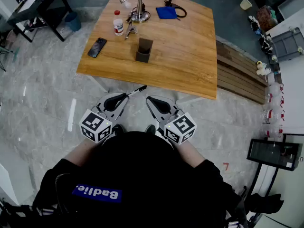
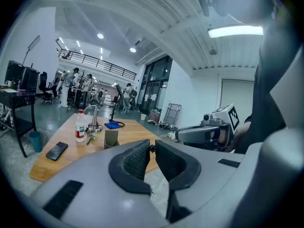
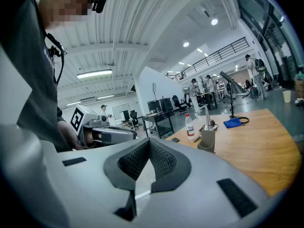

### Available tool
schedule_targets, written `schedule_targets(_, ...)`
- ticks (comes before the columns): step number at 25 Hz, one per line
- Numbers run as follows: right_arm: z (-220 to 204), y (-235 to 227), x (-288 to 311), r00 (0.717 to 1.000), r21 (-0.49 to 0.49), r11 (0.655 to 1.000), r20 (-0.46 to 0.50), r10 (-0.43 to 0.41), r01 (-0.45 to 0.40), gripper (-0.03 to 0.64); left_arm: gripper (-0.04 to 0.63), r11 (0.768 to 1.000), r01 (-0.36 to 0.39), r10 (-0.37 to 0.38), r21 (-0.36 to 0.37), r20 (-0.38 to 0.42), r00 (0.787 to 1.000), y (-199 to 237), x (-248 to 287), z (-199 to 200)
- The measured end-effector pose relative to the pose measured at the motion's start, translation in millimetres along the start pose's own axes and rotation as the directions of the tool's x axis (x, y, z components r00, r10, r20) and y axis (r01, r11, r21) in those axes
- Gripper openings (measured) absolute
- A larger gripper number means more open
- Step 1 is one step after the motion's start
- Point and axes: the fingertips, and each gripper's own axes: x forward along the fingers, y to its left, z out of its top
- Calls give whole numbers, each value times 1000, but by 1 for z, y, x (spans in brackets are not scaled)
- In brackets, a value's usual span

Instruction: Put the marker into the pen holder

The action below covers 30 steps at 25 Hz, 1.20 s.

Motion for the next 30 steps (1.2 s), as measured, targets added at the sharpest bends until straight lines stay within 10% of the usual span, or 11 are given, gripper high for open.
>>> schedule_targets(30, -13, -59, -59, 997, 23, 997, -14, 79, -79, 6, 41, 972, -171, 138, -159, -200, 970, 40, 72, 6)
